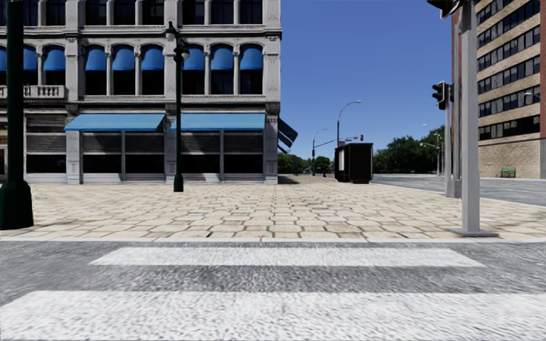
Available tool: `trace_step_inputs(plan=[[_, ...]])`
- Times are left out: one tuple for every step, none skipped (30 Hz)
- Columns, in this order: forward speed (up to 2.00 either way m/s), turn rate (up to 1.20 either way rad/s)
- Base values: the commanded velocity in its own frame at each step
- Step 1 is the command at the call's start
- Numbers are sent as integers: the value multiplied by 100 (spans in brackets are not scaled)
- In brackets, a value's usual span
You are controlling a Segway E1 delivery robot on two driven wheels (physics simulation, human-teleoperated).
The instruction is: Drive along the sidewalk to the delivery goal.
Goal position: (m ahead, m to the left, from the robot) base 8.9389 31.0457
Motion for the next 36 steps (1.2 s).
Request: trace_step_inputs(plan=[[200,0],[200,0],[200,0],[200,0],[200,0],[200,0],[200,0],[200,1],[200,12],[200,12],[200,16],[200,18],[200,18],[200,18],[200,18],[200,18],[200,18],[200,18],[200,18],[200,19],[200,22],[200,22],[200,23],[200,23],[200,25],[200,30],[200,34],[200,34],[199,35],[194,35],[190,37],[181,38],[181,38],[178,39],[177,39],[177,39]])
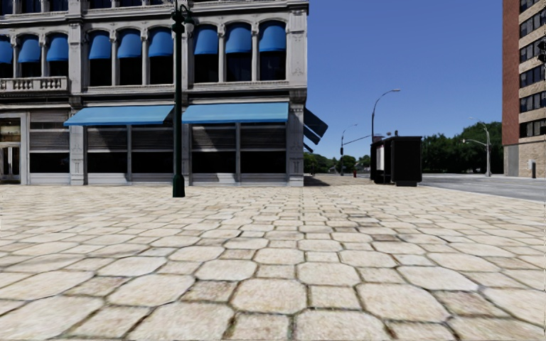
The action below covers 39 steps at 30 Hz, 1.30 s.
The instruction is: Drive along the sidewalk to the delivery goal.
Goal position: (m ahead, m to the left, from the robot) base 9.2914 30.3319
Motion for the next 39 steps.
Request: trace_step_inputs(plan=[[177,39],[177,39],[177,39],[176,39],[176,39],[176,39],[176,39],[172,40],[172,40],[168,41],[165,43],[163,44],[163,44],[162,44],[161,44],[160,45],[159,45],[159,45],[158,47],[157,48],[157,48],[157,48],[157,48],[157,48],[157,48],[157,48],[157,48],[157,50],[157,54],[157,57],[157,58],[157,58],[157,58],[157,58],[157,58],[157,58],[157,58],[157,58],[157,58]])
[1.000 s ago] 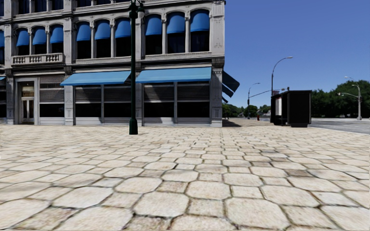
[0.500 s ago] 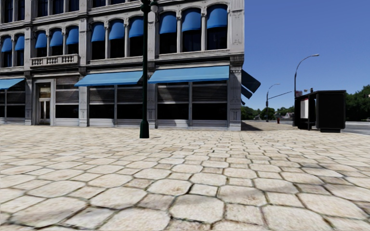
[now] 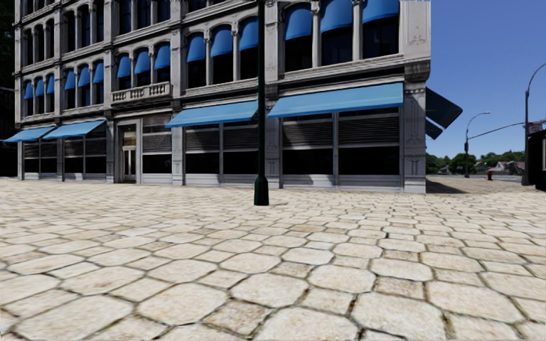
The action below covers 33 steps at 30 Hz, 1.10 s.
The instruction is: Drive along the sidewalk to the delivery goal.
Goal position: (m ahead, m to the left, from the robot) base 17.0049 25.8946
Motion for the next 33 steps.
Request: trace_step_inputs(plan=[[157,58],[157,58],[157,58],[157,58],[157,58],[157,58],[157,58],[157,58],[157,59],[157,61],[157,61],[157,64],[157,65],[157,66],[157,66],[157,66],[157,66],[157,67],[157,67],[157,67],[159,67],[200,67],[200,67],[200,67],[200,67],[200,67],[200,67],[200,67],[200,67],[200,67],[200,67],[200,67],[200,67]])
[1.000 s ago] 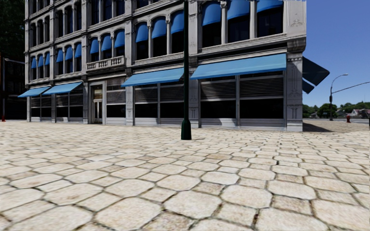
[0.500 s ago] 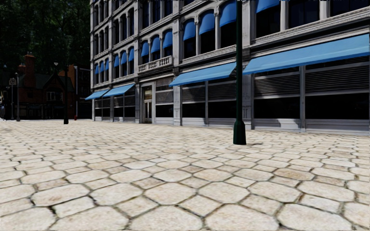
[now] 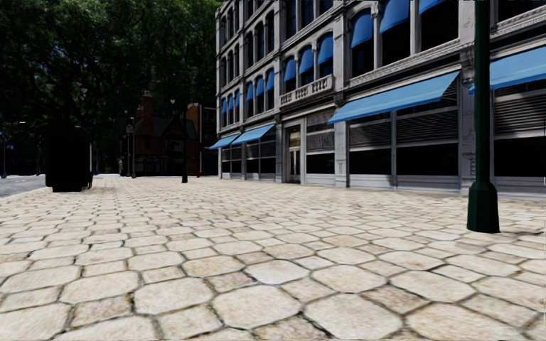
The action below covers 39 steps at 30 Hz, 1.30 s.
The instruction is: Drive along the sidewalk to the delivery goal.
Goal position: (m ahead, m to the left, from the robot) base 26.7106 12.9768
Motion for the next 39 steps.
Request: trace_step_inputs(plan=[[200,67],[200,67],[200,67],[200,67],[200,67],[200,67],[200,67],[200,67],[200,67],[200,67],[200,67],[200,67],[200,67],[200,67],[200,67],[200,67],[200,67],[200,67],[200,67],[200,67],[200,67],[200,67],[200,67],[200,67],[200,67],[200,65],[200,65],[200,53],[200,50],[200,0],[200,0],[200,0],[200,0],[200,0],[200,0],[200,0],[200,0],[200,0],[200,0]])
